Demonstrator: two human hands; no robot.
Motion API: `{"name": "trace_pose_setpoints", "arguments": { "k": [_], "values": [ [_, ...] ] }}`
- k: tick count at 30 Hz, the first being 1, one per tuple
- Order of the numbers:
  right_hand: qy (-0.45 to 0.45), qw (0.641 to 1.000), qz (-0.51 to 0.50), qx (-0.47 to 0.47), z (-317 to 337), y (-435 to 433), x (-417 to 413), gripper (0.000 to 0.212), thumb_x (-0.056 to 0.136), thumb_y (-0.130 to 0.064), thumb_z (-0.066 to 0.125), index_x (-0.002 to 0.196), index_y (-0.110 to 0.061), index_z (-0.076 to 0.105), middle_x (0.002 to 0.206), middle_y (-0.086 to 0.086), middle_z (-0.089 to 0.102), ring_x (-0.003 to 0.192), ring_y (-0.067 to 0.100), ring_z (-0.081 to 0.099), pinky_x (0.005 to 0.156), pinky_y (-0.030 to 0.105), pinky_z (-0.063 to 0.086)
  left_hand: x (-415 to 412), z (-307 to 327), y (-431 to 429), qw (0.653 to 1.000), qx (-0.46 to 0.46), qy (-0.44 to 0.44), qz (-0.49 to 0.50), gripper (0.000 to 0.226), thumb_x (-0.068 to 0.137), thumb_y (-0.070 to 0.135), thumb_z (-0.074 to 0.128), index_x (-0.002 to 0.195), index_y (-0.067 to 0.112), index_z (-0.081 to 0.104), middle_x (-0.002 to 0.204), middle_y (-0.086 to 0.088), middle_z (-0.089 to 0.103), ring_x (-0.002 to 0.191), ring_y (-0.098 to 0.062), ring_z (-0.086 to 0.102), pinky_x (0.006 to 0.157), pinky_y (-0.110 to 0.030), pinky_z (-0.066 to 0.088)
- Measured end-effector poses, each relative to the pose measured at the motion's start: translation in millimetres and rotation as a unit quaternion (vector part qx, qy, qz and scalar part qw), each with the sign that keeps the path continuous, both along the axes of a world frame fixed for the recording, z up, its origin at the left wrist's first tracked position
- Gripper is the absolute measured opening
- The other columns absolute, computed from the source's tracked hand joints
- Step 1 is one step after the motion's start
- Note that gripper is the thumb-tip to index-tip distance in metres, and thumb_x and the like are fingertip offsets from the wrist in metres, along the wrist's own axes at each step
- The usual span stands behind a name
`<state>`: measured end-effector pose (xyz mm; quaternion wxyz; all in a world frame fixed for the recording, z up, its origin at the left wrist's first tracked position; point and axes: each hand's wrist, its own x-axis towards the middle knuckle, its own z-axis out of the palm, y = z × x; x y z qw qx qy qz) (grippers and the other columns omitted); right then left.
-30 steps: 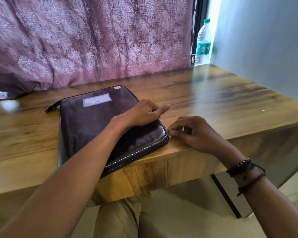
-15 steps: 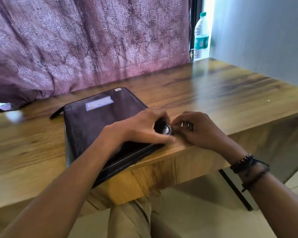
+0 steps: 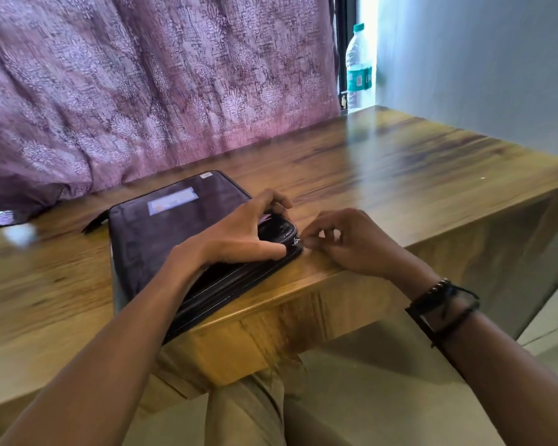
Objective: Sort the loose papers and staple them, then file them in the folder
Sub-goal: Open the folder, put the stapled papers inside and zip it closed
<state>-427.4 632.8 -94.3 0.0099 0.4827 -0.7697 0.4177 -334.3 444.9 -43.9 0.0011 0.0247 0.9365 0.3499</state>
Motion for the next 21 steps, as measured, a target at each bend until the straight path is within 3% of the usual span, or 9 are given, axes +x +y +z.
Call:
{"name": "trace_pose_setpoints", "arguments": {
  "k": [3,6,9,11,13,15,17,19,21],
  "values": [
    [-0.022,0.999,0.045,-0.009,-4,9,3,0.007,0.085,-0.019,0.073,0.09,-0.022,0.077,0.084,-0.011,0.069,0.073,0.002,0.057,0.063,0.015,0.041,0,-1,-2,1.0,0.01,0.0,0.0,0.061,0.057,0.026,0.07,0.114,0.027,0.049,0.115,-0.001,0.06,0.103,-0.008,0.061,0.102,-0.023,0.039],
    [-0.007,1.0,0.018,-0.014,-9,6,5,0.007,0.085,-0.024,0.072,0.09,-0.027,0.076,0.083,-0.014,0.069,0.076,0.004,0.059,0.065,0.024,0.047,1,-4,-2,1.0,-0.002,0.002,0.002,0.058,0.061,0.017,0.073,0.113,0.027,0.051,0.114,-0.001,0.06,0.105,-0.009,0.061,0.106,-0.025,0.039],
    [0.0,1.0,0.01,-0.022,-11,5,4,0.006,0.085,-0.026,0.072,0.088,-0.028,0.076,0.078,-0.016,0.066,0.071,0.005,0.058,0.063,0.027,0.049,6,-7,1,0.999,-0.052,0.01,0.012,0.06,0.064,0.026,0.076,0.117,0.029,0.05,0.116,0.005,0.058,0.107,-0.009,0.058,0.1,-0.029,0.046],
    [-0.018,0.999,0.042,-0.019,-8,7,4,0.004,0.085,-0.026,0.072,0.086,-0.026,0.076,0.072,-0.017,0.064,0.066,0.001,0.057,0.06,0.018,0.044,13,-9,7,0.993,-0.107,0.052,0.026,0.06,0.068,0.032,0.075,0.121,0.028,0.05,0.118,0.009,0.056,0.11,-0.006,0.054,0.099,-0.03,0.046],
    [-0.064,0.995,0.075,-0.016,-2,9,2,0.012,0.089,-0.026,0.069,0.083,-0.019,0.077,0.07,-0.006,0.068,0.061,0.0,0.055,0.058,0.016,0.04,24,-13,20,0.969,-0.191,0.145,0.06,0.054,0.07,0.039,0.073,0.118,0.023,0.053,0.116,0.009,0.056,0.109,-0.008,0.052,0.097,-0.031,0.045],
    [-0.119,0.99,0.067,-0.032,2,8,-3,0.018,0.092,-0.024,0.065,0.085,-0.011,0.075,0.072,0.005,0.071,0.061,0.005,0.056,0.06,0.022,0.042,40,-18,40,0.919,-0.286,0.24,0.129,0.038,0.071,0.043,0.07,0.1,0.021,0.059,0.098,0.007,0.059,0.092,-0.014,0.054,0.081,-0.032,0.047],
    [-0.16,0.985,0.031,-0.052,4,1,-8,0.018,0.092,-0.025,0.065,0.087,-0.01,0.074,0.074,0.005,0.074,0.061,0.007,0.06,0.064,0.028,0.048,53,-26,60,0.888,-0.316,0.263,0.206,0.025,0.077,0.046,0.068,0.076,0.022,0.06,0.072,0.008,0.057,0.068,-0.014,0.055,0.059,-0.029,0.044],
    [-0.151,0.988,-0.003,-0.029,6,-10,-13,0.025,0.091,-0.032,0.065,0.081,-0.011,0.074,0.071,0.003,0.074,0.055,0.009,0.059,0.063,0.034,0.052,57,-32,76,0.871,-0.337,0.233,0.271,0.04,0.08,0.052,0.067,0.056,0.02,0.06,0.051,0.007,0.054,0.048,-0.015,0.053,0.046,-0.023,0.032],
    [-0.156,0.988,-0.015,-0.003,11,-24,-17,0.034,0.091,-0.039,0.063,0.081,-0.008,0.075,0.068,0.0,0.073,0.05,0.009,0.055,0.058,0.029,0.05,55,-31,91,0.845,-0.383,0.208,0.311,0.05,0.078,0.058,0.067,0.049,0.018,0.06,0.043,0.004,0.053,0.038,-0.016,0.049,0.042,-0.02,0.019]
  ]
}}
